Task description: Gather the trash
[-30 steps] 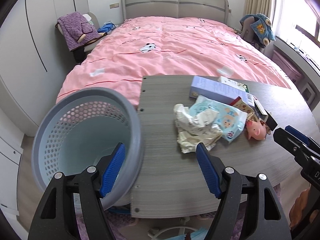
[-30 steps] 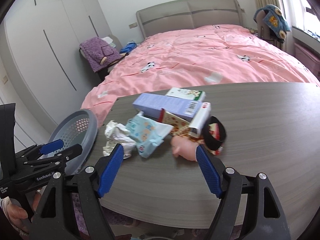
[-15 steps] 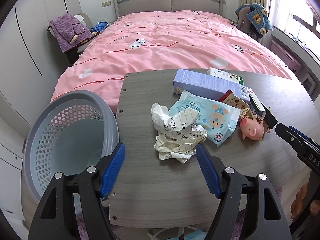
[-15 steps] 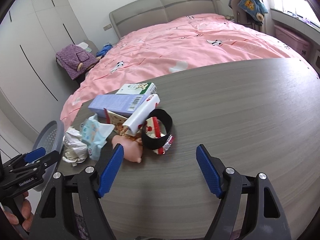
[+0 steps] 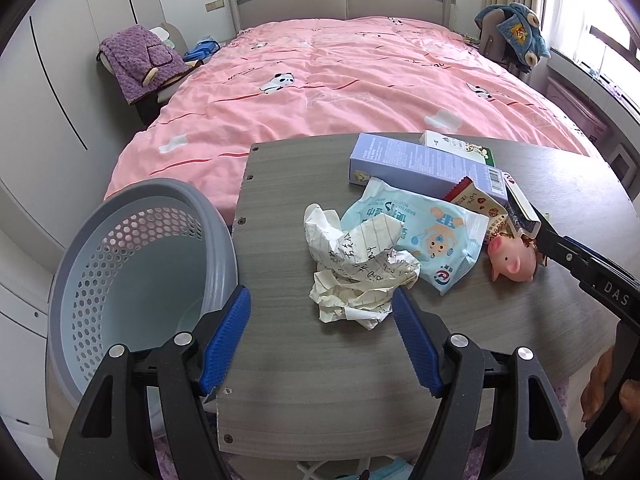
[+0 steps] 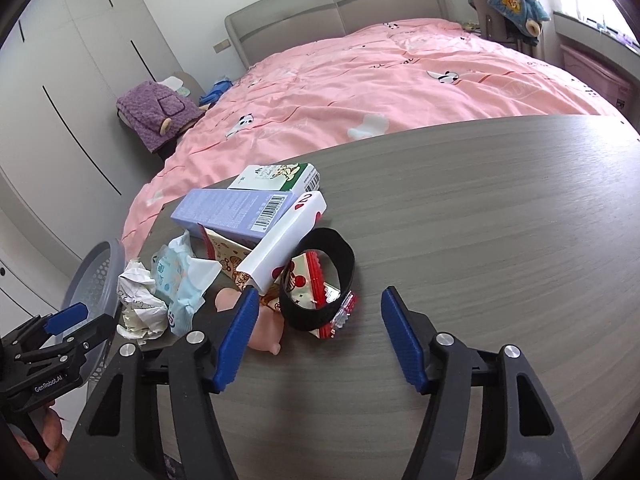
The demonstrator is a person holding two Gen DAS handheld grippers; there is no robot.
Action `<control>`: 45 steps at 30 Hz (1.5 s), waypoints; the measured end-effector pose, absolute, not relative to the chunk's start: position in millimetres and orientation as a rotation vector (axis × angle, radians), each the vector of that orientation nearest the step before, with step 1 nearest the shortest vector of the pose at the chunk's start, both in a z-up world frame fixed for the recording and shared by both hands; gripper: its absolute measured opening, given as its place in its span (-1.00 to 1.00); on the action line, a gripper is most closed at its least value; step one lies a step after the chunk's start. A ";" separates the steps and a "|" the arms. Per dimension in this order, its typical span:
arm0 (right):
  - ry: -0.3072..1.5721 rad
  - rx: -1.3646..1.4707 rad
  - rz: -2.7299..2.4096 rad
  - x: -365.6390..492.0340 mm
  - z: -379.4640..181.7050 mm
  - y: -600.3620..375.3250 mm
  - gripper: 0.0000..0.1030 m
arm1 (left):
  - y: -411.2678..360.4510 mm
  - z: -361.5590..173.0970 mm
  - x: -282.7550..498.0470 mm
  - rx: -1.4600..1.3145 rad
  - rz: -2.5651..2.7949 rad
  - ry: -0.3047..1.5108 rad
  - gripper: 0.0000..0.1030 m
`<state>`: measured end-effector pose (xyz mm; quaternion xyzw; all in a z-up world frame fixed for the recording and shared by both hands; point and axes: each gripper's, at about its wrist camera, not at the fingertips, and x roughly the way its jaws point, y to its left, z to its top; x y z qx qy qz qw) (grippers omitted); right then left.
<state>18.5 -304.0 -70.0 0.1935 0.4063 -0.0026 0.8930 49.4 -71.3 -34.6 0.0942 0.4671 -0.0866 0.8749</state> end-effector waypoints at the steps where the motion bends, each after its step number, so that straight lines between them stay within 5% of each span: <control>1: 0.845 0.404 -0.002 19.1 -70.7 -303.7 0.09 | -71.1 -34.8 49.4 0.198 -0.180 0.975 0.36; 8: 0.844 0.407 0.016 21.1 -69.6 -301.5 -0.42 | -70.8 -34.9 48.8 0.203 -0.182 0.969 0.36; 11: 0.836 0.404 0.016 19.7 -67.2 -300.4 -0.48 | -70.4 -34.7 47.6 0.204 -0.185 0.966 0.36; 45: 0.736 0.426 0.016 7.0 -30.5 -313.7 -0.72 | -73.2 -35.0 46.3 0.193 -0.194 0.969 0.36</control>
